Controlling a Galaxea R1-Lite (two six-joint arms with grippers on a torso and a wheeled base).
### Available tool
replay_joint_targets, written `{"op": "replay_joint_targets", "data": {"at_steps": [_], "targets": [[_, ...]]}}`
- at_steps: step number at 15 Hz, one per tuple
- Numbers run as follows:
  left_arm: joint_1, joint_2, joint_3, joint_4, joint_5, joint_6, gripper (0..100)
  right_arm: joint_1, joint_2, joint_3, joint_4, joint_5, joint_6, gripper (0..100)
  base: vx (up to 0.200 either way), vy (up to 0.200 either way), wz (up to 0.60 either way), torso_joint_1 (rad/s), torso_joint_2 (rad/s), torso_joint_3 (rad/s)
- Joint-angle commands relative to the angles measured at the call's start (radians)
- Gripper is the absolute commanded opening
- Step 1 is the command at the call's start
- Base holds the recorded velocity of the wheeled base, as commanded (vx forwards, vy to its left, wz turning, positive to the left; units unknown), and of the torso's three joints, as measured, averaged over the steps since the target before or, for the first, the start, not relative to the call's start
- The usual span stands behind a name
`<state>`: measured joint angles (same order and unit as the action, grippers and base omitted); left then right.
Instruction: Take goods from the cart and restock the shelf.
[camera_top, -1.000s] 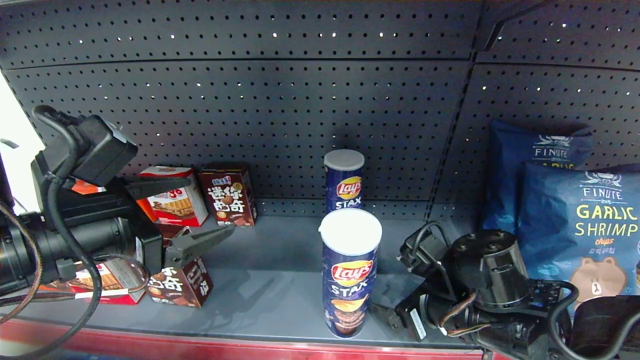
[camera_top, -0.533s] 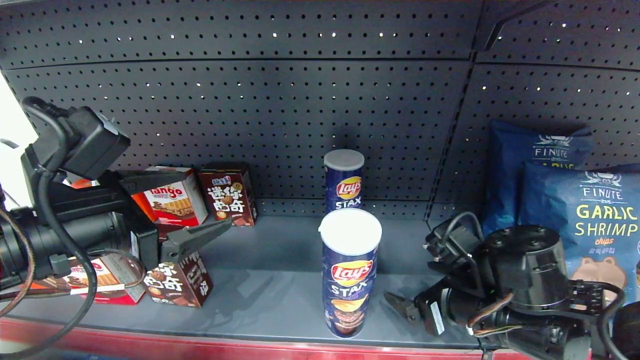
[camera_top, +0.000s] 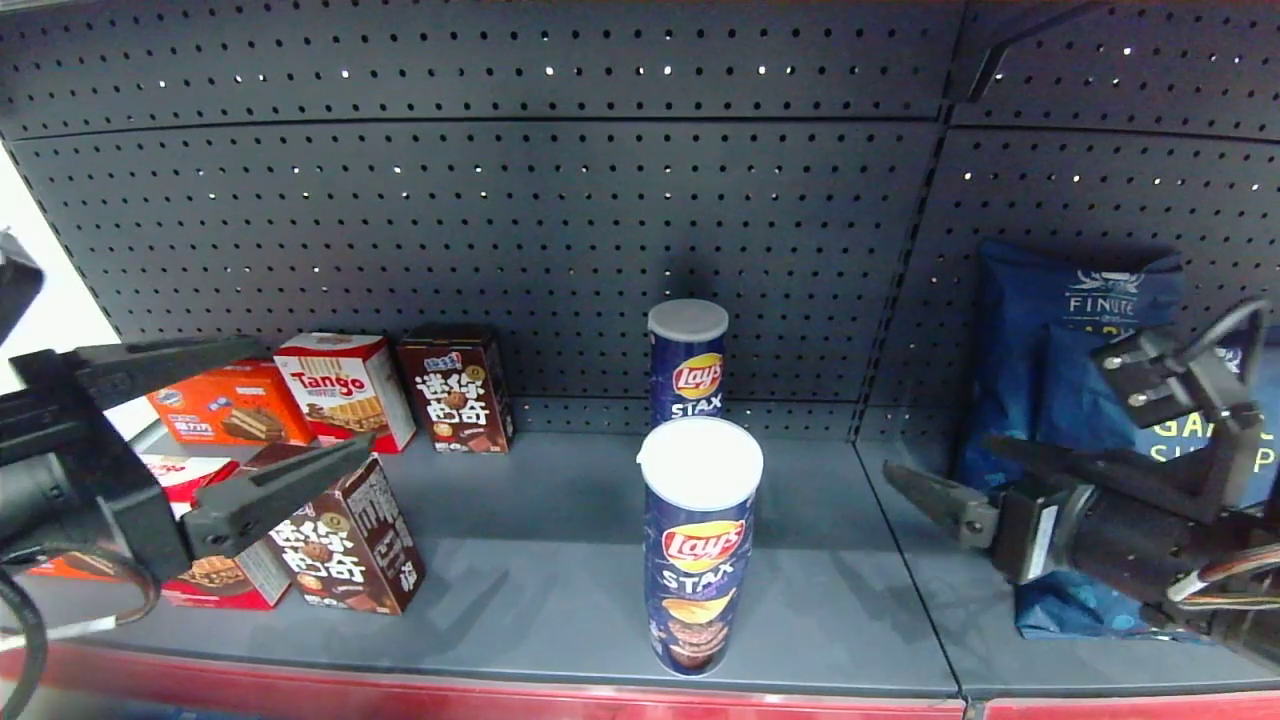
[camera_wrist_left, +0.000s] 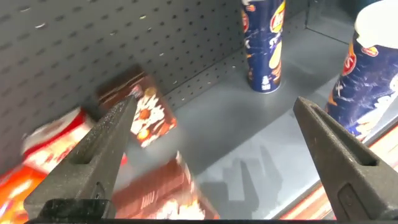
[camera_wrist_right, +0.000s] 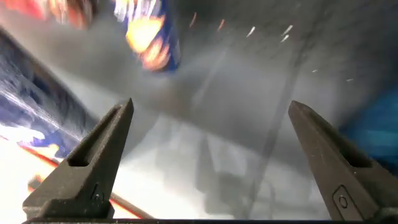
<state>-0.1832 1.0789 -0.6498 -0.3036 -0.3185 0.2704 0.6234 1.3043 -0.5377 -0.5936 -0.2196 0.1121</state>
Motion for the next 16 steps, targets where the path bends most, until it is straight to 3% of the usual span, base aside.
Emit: {"op": "replay_joint_targets", "data": {"at_steps": [1, 6, 7, 12, 14, 16], "targets": [[0.037, -0.160, 0.088, 0.001, 0.007, -0.045, 100, -0.076, -0.155, 0.041, -0.002, 0.025, 0.001, 100, 0.000, 0.000, 0.00, 0.000, 0.00, 0.000], [0.134, -0.363, 0.233, 0.004, 0.047, -0.071, 100, -0.200, -0.301, 0.162, 0.000, 0.040, 0.004, 100, 0.000, 0.000, 0.00, 0.000, 0.00, 0.000], [0.139, -0.436, 0.277, 0.032, 0.105, -0.071, 100, -0.264, -0.341, 0.193, 0.002, 0.040, 0.003, 100, 0.000, 0.000, 0.00, 0.000, 0.00, 0.000], [0.140, -0.755, 0.300, 0.403, 0.211, -0.071, 100, -0.441, -0.473, 0.278, 0.008, 0.031, 0.004, 100, 0.000, 0.000, 0.00, 0.000, 0.00, 0.000], [0.140, -0.823, 0.343, 0.428, 0.243, -0.076, 100, -0.493, -0.519, 0.323, 0.009, 0.031, 0.006, 100, 0.000, 0.000, 0.00, 0.000, 0.00, 0.000], [0.142, -0.899, 0.397, 0.434, 0.280, -0.100, 100, -0.508, -0.608, 0.400, 0.011, 0.031, 0.006, 100, 0.000, 0.000, 0.00, 0.000, 0.00, 0.000]]}}
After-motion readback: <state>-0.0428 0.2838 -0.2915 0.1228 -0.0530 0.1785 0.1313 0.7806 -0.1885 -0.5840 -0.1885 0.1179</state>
